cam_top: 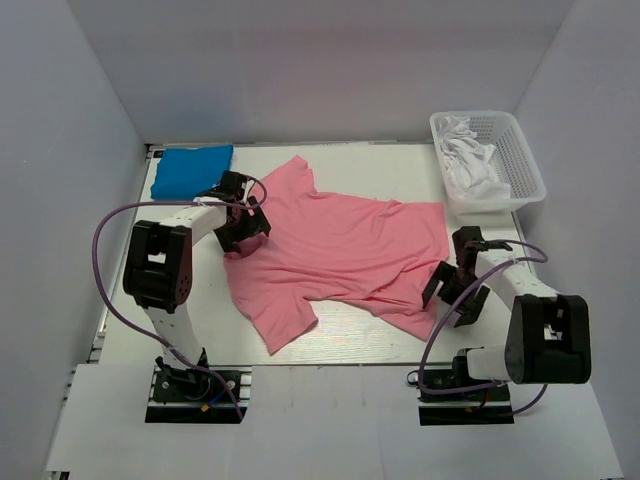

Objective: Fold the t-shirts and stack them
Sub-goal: Flatten out the tshirt

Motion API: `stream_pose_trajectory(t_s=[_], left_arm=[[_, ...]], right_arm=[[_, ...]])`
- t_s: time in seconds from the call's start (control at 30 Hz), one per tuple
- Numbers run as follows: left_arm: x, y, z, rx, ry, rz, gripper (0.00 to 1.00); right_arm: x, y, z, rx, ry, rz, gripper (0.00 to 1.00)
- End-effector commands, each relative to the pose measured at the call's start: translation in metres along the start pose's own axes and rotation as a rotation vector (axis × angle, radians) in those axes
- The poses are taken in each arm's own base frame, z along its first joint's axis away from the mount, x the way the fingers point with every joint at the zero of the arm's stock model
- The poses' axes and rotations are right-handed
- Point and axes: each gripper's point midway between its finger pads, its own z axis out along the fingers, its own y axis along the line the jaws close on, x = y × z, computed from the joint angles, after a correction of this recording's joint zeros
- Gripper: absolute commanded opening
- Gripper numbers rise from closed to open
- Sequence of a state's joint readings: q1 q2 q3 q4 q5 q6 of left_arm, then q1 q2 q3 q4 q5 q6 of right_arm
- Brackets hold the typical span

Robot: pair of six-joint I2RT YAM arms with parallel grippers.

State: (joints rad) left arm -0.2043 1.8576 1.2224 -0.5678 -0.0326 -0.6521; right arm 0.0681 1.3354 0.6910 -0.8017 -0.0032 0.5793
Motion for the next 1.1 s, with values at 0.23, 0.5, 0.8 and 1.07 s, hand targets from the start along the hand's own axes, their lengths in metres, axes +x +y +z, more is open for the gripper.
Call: stream_pose_trajectory(t_s=[0.23,0.5,0.8,1.07], left_arm=[[-0.025,-0.042,-0.046,0.175,-0.066,0.117,1.0],[-0.033,-0.063,-0.085,0.267,-0.097,0.2,1.0],[0.001,-0.047,-0.057,0.185,0.009,0.23,1.0],[0.011,-0.046,-0.042,0.191,0.045,0.211,1.0]], right_arm=[[-0.067,0.024,-0.078,-0.122,-0.288,-0.145,0.9],[-0.06,0.093,-0.087,-0.368,-0.253,-0.376,0.89],[0.005,0.064,-0.045,-0.25,-0.056,-0.402,0.86],[0.023,0.054,-0.021,-0.168,-0.008,-0.337,0.69]])
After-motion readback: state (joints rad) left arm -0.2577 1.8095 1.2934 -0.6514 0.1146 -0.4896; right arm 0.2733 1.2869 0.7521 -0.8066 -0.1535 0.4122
